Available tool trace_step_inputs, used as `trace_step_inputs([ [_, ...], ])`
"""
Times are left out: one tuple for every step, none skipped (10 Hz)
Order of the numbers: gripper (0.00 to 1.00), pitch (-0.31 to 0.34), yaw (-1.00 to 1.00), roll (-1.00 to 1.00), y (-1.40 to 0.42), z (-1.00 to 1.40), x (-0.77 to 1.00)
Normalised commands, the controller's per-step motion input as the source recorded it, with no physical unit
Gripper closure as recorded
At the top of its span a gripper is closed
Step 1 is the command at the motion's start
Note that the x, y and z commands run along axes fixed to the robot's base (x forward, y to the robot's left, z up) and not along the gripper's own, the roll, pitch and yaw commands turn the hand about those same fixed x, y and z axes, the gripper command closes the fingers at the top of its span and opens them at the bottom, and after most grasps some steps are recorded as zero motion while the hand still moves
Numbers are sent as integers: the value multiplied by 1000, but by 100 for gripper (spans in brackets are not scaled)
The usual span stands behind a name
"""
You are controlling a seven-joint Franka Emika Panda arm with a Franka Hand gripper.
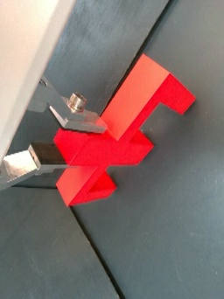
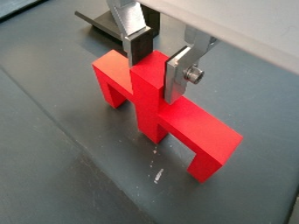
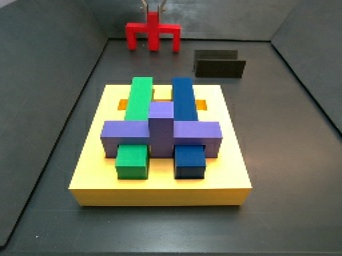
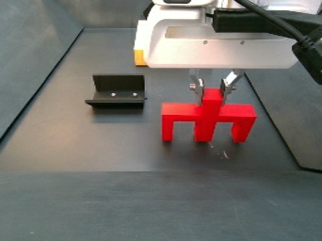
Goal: Pick up the red object. Move up. Move to above the board. Insert the red object.
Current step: Pick up the red object, then move up, then move to above the board.
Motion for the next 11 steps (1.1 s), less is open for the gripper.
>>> trace_step_inputs([
  [100,0,0,0,0,0,0],
  [100,0,0,0,0,833,0],
  [100,35,15,-5,16,778,-58],
  [100,58,9,17,9,550,-72],
  [100,45,11,57,6,263,-22],
  [100,0,0,0,0,1400,0],
  [100,-8,-13,-18,-1,1400,3],
  [100,31,-1,2,-11,1400,-70],
  [100,25,7,8,-10,1400,-49],
  [100,65,0,-14,9,740,43],
  [100,95,-2,-4,4,374,46],
])
